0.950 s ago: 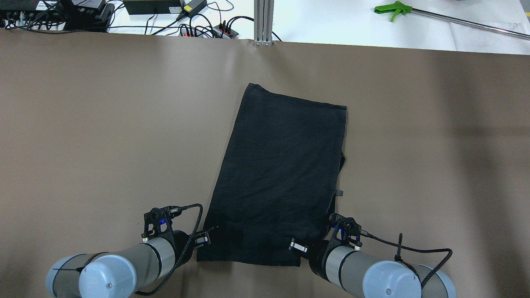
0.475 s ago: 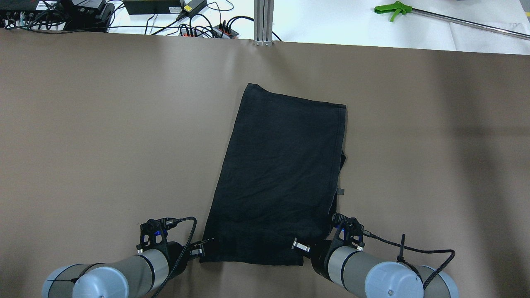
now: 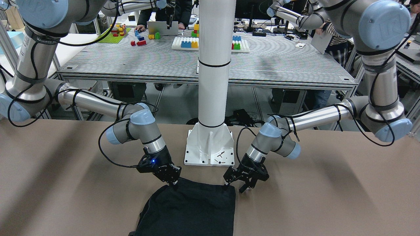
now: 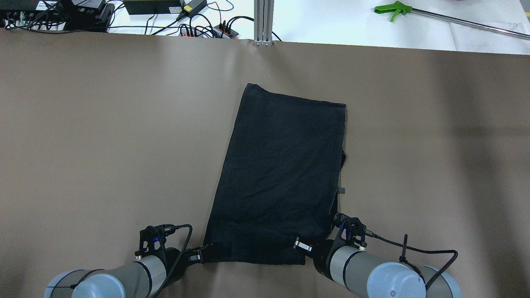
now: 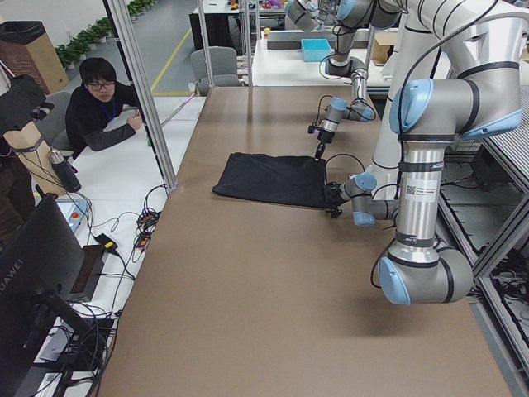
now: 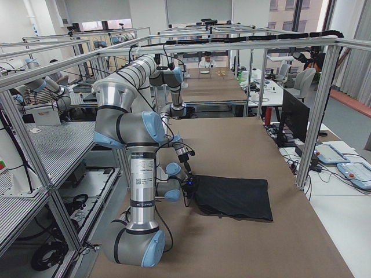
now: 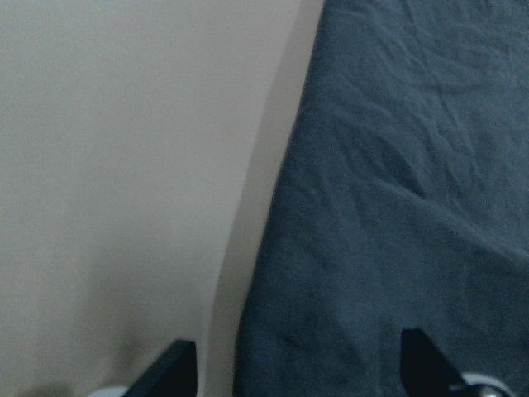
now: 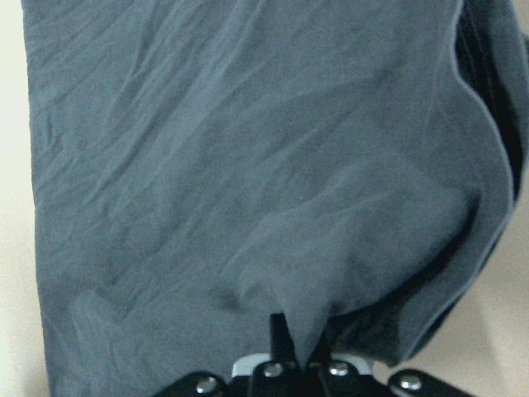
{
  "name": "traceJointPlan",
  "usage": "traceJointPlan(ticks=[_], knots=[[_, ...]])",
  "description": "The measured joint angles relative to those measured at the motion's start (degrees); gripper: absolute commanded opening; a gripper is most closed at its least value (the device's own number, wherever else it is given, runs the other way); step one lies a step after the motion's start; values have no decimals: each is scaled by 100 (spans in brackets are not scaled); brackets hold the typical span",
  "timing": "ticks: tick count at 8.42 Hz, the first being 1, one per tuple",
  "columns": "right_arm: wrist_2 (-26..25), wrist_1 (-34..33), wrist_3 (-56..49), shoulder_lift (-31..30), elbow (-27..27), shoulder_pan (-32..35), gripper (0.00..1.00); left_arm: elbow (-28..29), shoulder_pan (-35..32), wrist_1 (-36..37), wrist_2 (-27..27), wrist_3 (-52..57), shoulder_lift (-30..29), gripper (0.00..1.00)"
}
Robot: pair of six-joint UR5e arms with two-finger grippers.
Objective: Fold clothes
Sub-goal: 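Grasp both near corners of the shirt with both grippers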
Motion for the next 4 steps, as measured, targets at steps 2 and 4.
traceJointPlan(ticks=[2,4], knots=[[-43,0,10,-10,17,-2,0,8,94,16,124,-9,-88,46],[-56,0,34,-13,22,-18,0,6,113,18,157,-14,-117,6]])
